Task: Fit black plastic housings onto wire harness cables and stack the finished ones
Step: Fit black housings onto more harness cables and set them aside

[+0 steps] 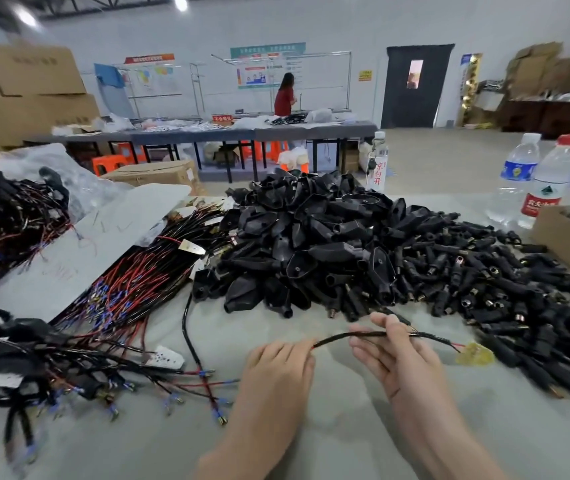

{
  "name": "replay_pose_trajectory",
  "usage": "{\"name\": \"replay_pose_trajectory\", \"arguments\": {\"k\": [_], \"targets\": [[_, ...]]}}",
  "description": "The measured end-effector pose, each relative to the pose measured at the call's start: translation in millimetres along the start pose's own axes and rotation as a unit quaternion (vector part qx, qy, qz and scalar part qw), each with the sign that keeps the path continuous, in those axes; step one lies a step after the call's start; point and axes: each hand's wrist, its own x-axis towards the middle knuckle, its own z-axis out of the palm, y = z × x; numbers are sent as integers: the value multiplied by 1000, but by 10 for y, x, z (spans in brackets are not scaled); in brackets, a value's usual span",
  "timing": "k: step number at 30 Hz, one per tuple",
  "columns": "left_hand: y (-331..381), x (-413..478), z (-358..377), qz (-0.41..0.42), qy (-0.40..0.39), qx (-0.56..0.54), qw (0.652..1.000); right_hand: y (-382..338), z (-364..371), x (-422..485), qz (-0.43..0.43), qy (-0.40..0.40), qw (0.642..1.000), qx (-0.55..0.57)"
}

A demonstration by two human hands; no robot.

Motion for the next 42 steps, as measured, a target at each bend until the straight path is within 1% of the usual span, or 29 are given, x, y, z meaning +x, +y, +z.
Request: {"name": "replay_pose_trajectory", "arguments": {"k": [1, 2, 3, 4, 6, 7, 9, 11, 12, 14, 15, 16, 17, 18, 19, 21, 22, 23, 26, 27, 29, 30, 31, 34, 35, 36, 38, 42], "targets": [[-6, -10, 2, 0, 12, -4, 1000, 64, -53, -12, -37, 34, 998, 40], [-4, -5, -1, -1, 15, -21, 1000, -16, -156, 7, -61, 55, 996, 17], [15, 8, -13, -18, 19, -55, 998, -29, -142, -10, -86, 41, 995, 8], [38, 24, -12, -46, 19, -107, 993, -1, -109, -21, -97, 18, 995, 28], [90, 35, 39, -98, 0, -232, 968, -49, -83, -58, -105, -2, 994, 5], [124, 41, 46, -119, 2, -299, 947, -93, -105, -80, -110, 9, 994, -21], [149, 60, 17, -178, 6, -430, 885, -83, -135, -65, -102, 31, 993, -53], [99, 88, -50, -240, 20, -538, 808, -56, -138, -65, -112, 30, 987, -109], [46, 108, -94, -267, 42, -586, 764, -25, -171, -38, -115, 31, 983, -137], [-96, 143, -184, -316, 86, -674, 662, 22, -198, -20, -121, 53, 971, -200], [-165, 153, -227, -332, 99, -712, 611, 59, -218, -14, -126, 68, 960, -240], [-216, 155, -266, -340, 106, -741, 569, 99, -237, -7, -135, 81, 945, -286], [-254, 142, -297, -345, 106, -762, 538, 125, -243, -8, -145, 93, 927, -333], [-270, 138, -313, -348, 100, -774, 520, 139, -248, -8, -153, 104, 911, -369], [-276, 134, -316, -350, 89, -780, 510, 140, -252, -14, -159, 110, 900, -391], [-260, 138, -296, -351, 62, -781, 513, 133, -240, -27, -155, 113, 893, -407], [-245, 142, -279, -352, 48, -775, 523, 134, -236, -32, -153, 118, 890, -412], [-237, 143, -255, -355, 36, -762, 540, 127, -238, -32, -154, 128, 886, -419], [-235, 136, -134, -376, 28, -695, 612, 29, -234, 91, -170, 160, 855, -464], [-236, 126, -92, -377, 36, -674, 635, -24, -221, 184, -176, 167, 844, -478], [-242, 117, -31, -369, 54, -617, 693, -120, -167, 392, -172, 175, 832, -498], [-243, 118, -17, -362, 57, -595, 715, -154, -135, 496, -168, 177, 820, -517], [-242, 123, -9, -356, 57, -584, 727, -173, -110, 591, -157, 173, 803, -548], [-260, 125, -9, -338, 58, -593, 729, -171, -86, 763, -96, 147, 741, -648], [-264, 124, -13, -333, 59, -596, 729, -171, -91, 778, -90, 142, 731, -661], [-267, 121, -19, -328, 61, -602, 726, -175, -100, 776, -94, 143, 731, -661], [-267, 121, -25, -320, 70, -622, 711, -200, -137, 713, -111, 152, 747, -638], [-253, 119, -15, -310, 82, -653, 686, -218, -274, 365, -176, 161, 773, -588]]}}
